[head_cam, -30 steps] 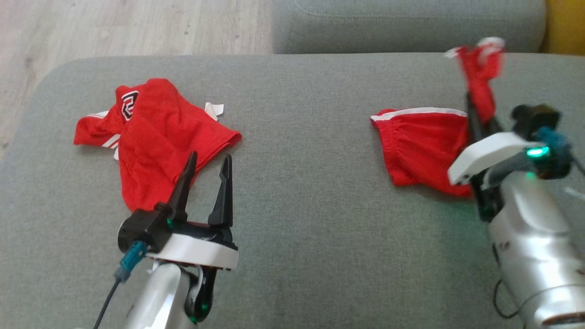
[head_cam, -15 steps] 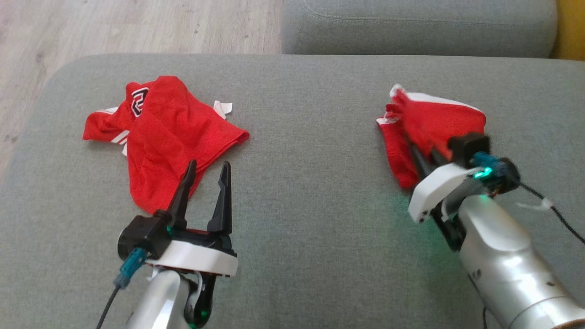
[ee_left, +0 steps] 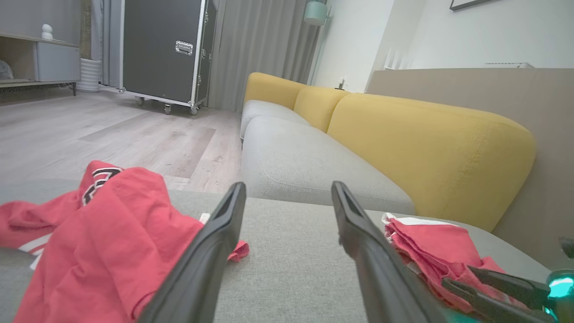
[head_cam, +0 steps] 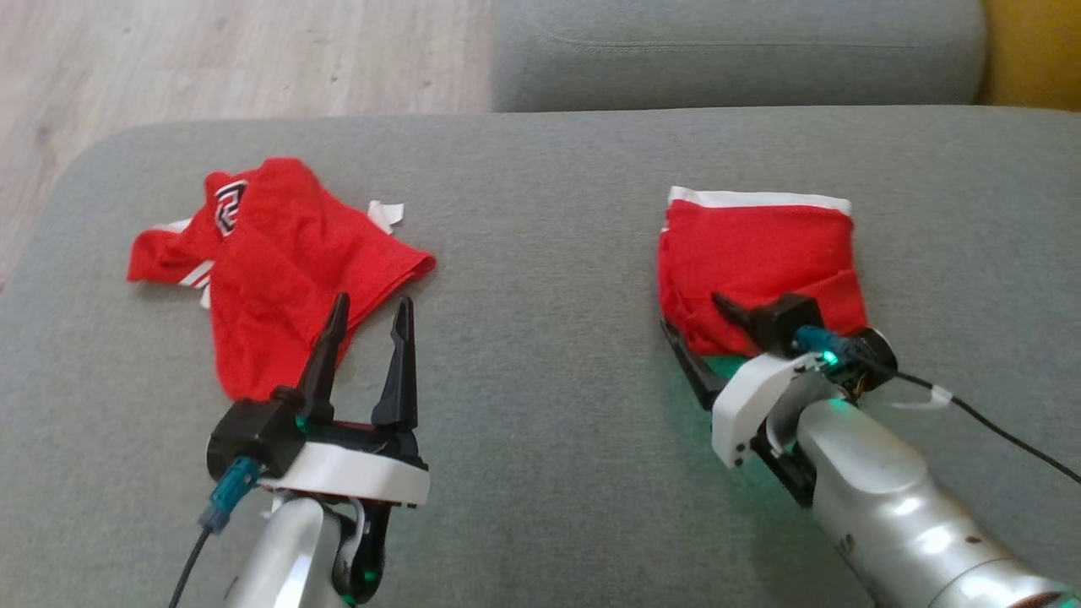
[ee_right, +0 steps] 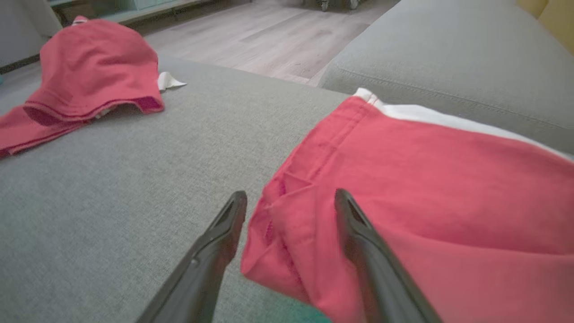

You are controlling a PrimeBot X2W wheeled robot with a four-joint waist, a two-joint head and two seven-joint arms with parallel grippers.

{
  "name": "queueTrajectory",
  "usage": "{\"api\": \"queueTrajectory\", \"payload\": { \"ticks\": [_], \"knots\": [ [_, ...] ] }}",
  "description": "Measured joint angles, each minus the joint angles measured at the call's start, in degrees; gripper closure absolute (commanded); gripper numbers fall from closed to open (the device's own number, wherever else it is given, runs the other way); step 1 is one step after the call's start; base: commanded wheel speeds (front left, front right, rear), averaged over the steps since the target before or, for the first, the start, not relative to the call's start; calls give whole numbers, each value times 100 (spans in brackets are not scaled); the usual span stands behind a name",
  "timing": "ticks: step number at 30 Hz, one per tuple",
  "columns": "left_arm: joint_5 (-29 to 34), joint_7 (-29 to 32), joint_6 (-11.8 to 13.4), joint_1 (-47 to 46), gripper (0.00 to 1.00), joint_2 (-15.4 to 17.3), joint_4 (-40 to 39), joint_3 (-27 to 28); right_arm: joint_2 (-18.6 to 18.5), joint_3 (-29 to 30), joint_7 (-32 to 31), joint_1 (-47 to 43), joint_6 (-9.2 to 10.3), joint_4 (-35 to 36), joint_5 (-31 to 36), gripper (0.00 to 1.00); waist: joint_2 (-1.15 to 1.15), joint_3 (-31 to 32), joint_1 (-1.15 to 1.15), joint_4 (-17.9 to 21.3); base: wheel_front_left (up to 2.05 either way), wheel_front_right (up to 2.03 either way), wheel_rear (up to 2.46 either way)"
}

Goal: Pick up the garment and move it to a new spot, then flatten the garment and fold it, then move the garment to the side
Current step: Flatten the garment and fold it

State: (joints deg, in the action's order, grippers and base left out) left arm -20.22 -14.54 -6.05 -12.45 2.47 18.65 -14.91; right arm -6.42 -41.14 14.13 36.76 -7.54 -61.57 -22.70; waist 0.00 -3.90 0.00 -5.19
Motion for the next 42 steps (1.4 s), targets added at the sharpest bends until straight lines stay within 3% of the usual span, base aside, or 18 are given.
{"api": "queueTrajectory", "payload": {
  "ticks": [3, 6, 11, 12, 16, 21, 25, 35, 36, 37, 42],
  "knots": [
    [-15, 0, 1, 1, 0, 0, -22, 11, -100, 96, 4, 17, 0, 243, -218, 0, 0, 45, 0, 120, 0, 0, 0],
    [-15, 0, 1, 2, 0, 0, -57, 32, -366, 587, 8, 42, 0, 768, -335, 0, 0, 95, 0, 250, 0, 0, 0],
    [-14, 0, 1, 13, 0, 0, -137, 98, -727, 1800, 10, -9, 0, 1540, -20, 0, 0, 195, 0, 477, 0, 0, 0],
    [-14, 0, 1, 14, 0, 0, -187, 151, -768, 2345, 24, -137, 0, 1876, 327, 0, 0, 233, 0, 565, 0, 0, 0],
    [-14, 0, 0, 52, 0, 0, -266, 204, -641, 3327, 24, -751, 0, 2483, 1085, 0, 0, 301, -1, 723, 0, 0, 0],
    [-14, 0, -1, 216, 0, 1, -323, 210, -13, 4214, 24, -1734, 0, 3244, 1809, 0, 0, 320, -1, 876, 0, 0, 0],
    [-4, 0, -3, 276, 0, 2, -365, 221, 280, 4498, 24, -2245, 0, 3629, 2049, 0, 0, 287, -1, 967, 0, 0, 0],
    [8, 0, -46, 357, 0, 7, -376, 218, 335, 4532, 24, -2457, 0, 3867, 2082, 0, 0, 177, -1, 961, 0, 0, 0],
    [13, 0, -49, 353, 0, 7, -383, 210, 335, 4523, 24, -2448, 0, 3875, 2081, 78, 0, 147, -1, 940, 0, 0, 0],
    [13, 0, -49, 346, 0, 7, -392, 198, 335, 4520, 24, -2438, 0, 3874, 2082, 100, 0, 113, 0, 913, 0, 0, 0],
    [12, 0, -51, 205, 0, 8, -421, 96, 339, 4477, 24, -2129, 0, 3627, 2295, 100, 0, -161, 0, 727, 0, 0, 0]
  ]
}}
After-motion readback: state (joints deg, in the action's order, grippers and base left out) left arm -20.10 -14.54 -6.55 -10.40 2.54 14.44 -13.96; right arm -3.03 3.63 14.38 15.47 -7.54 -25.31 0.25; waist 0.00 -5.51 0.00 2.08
